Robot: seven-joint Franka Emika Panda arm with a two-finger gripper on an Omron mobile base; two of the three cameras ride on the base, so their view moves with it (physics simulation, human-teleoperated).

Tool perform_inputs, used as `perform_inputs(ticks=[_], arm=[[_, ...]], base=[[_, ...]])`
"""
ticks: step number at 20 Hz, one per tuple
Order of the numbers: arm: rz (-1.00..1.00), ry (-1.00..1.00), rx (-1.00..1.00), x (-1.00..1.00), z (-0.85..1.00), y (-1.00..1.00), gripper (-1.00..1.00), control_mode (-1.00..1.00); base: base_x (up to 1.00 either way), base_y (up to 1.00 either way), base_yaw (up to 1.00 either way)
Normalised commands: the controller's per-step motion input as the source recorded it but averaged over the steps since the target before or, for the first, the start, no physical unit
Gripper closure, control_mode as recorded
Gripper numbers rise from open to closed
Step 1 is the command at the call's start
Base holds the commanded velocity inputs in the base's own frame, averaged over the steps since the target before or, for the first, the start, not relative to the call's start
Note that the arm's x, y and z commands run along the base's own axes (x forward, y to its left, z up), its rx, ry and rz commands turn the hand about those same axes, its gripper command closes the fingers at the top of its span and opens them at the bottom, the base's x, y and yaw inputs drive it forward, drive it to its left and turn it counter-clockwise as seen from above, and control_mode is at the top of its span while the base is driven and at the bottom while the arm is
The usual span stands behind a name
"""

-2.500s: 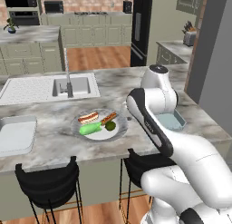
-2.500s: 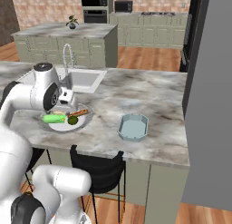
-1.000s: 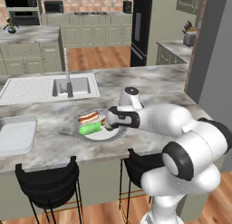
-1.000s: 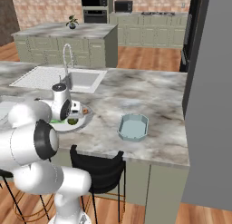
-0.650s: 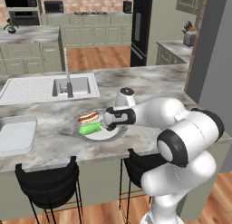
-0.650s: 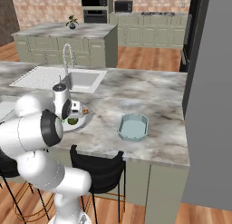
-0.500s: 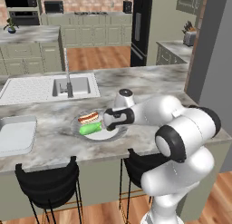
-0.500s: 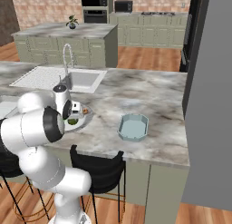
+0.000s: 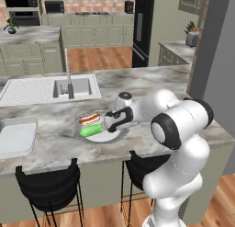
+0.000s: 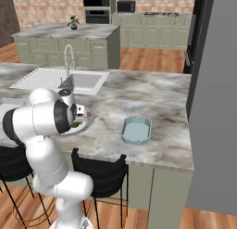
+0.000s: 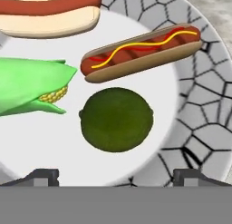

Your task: Place one cooked food and one vegetable from the large plate to each tupperware container.

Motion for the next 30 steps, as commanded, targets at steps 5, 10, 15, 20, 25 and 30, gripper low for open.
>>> perform_inputs(ticks=[5, 10, 15, 20, 25, 30], arm=[[0.0, 0.0, 0.0, 0.22, -0.23, 0.05, -1.0, -1.0], [0.0, 0.0, 0.0, 0.23, -0.18, 0.1, -1.0, -1.0], [0.0, 0.0, 0.0, 0.28, -0.14, 0.08, -1.0, -1.0], [0.0, 0.01, 0.0, 0.09, -0.26, 0.06, 1.0, -1.0], [-0.05, 0.07, 0.0, -0.4, 0.02, -0.1, 1.0, -1.0], [-0.1, 0.02, 0.0, -0.75, 0.85, -0.49, 1.0, -1.0]], base=[[0.0, 0.0, 0.0], [0.0, 0.0, 0.0], [0.0, 0.0, 0.0], [0.0, 0.0, 0.0], [0.0, 0.0, 0.0], [0.0, 0.0, 0.0]])
